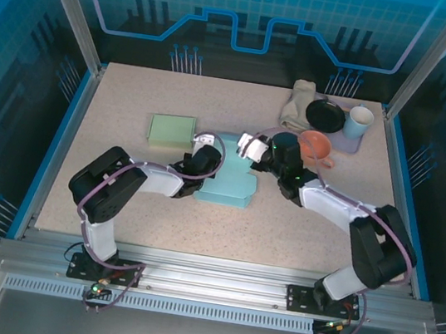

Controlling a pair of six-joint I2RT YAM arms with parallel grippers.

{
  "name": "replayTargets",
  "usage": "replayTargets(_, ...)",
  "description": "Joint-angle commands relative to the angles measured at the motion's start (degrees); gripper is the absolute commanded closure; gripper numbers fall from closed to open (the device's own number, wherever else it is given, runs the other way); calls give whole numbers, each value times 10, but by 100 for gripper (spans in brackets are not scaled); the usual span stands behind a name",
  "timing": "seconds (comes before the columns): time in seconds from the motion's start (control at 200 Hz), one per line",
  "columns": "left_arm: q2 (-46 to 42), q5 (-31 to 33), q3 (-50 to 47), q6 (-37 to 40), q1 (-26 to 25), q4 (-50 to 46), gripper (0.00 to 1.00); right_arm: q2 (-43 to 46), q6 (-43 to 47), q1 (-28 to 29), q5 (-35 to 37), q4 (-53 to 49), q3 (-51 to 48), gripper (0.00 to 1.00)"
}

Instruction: Fold the paper box

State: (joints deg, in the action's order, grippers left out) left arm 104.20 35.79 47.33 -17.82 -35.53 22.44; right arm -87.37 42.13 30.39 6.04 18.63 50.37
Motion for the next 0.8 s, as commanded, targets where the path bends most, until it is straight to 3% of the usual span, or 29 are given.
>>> replayTargets(0.0, -1, 21, -26, 9, 1, 44, 85, 46, -204, -20, 27, -18, 6, 71)
replayTargets(0.105, -2, 16, -46, 11, 0, 85, 85, 60, -378, -31, 66, -99, 38, 70)
replayTargets(0.155, 0, 16, -53, 14, -1, 102, 85, 63, -461, -35, 86, -132, 47, 64)
replayTargets(0.315, 18, 14, -60, 38, 0, 161, 85, 55, -611, -31, 27, -167, 65, 51)
replayTargets(0.5, 61, 19, -43, 62, -1, 188, 86, -9, -685, -27, -65, -220, 134, 46)
replayTargets(0.795, 73, 38, -23, 57, -2, 156, 86, -81, -718, -30, -95, -197, 161, 43)
